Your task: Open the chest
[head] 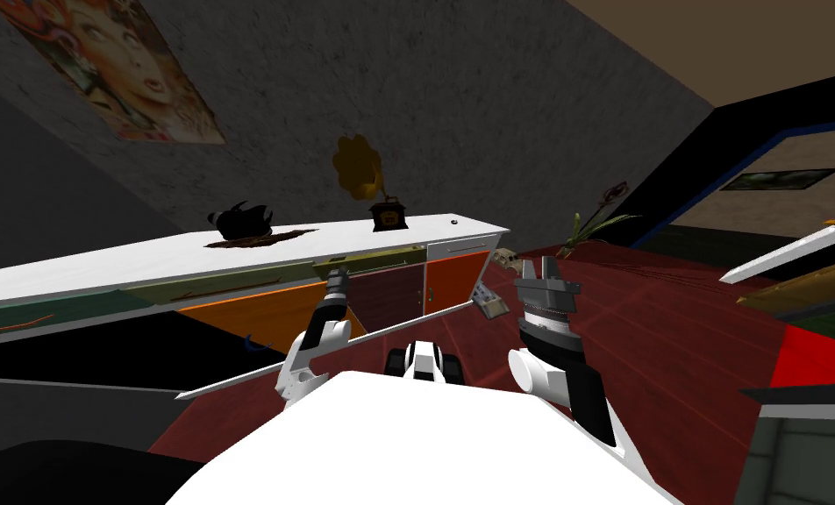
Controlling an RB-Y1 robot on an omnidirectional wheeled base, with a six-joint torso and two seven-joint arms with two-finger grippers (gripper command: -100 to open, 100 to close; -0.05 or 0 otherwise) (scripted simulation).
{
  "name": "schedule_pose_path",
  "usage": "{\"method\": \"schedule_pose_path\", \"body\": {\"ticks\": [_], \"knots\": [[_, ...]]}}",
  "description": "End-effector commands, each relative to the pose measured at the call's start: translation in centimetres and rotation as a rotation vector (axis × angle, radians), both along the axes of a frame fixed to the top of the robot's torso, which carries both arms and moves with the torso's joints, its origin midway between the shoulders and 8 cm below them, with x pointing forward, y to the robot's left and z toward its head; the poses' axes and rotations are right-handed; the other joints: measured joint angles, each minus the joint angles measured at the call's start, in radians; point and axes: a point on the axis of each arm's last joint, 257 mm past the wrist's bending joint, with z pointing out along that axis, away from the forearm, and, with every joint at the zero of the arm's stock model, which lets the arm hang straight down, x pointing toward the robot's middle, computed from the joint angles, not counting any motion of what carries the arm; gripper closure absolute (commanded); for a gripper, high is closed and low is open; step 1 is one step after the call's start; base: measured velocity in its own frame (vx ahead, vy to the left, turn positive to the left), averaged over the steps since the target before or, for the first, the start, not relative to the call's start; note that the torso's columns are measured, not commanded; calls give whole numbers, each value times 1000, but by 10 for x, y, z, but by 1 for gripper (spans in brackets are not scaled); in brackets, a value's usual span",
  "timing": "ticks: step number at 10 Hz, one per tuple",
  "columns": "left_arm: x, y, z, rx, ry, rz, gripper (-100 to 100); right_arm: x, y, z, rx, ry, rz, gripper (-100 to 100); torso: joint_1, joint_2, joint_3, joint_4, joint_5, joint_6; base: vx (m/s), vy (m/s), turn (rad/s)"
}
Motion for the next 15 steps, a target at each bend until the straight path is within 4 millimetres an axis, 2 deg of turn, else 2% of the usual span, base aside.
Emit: {"method": "schedule_pose_path", "body": {"ticks": [1,6,7,8,9,15], "knots": [[-9,-9,-5,-4,7,-23,100,0,0,0,0,0,0,0,0,0,0,0,0,0,55,-6,47],[-37,-38,-9,-22,0,-100,100,0,0,0,0,0,0,0,-1,-5,-3,-3,1,2,70,-8,124],[-39,-37,-12,-23,9,-96,100,0,0,0,0,0,0,0,0,-6,-3,-4,2,2,62,-7,68],[-37,-36,-4,-14,-12,-94,100,0,0,0,0,0,0,0,0,-5,-2,-4,2,3,18,2,19],[-36,-38,-1,24,-4,-116,-100,0,0,0,0,0,0,0,0,-3,-1,-3,1,3,-1,-1,12],[-36,-43,-5,59,42,-149,-100,0,0,0,0,0,0,0,-2,-12,-5,-10,6,6,-22,-25,1]]}}
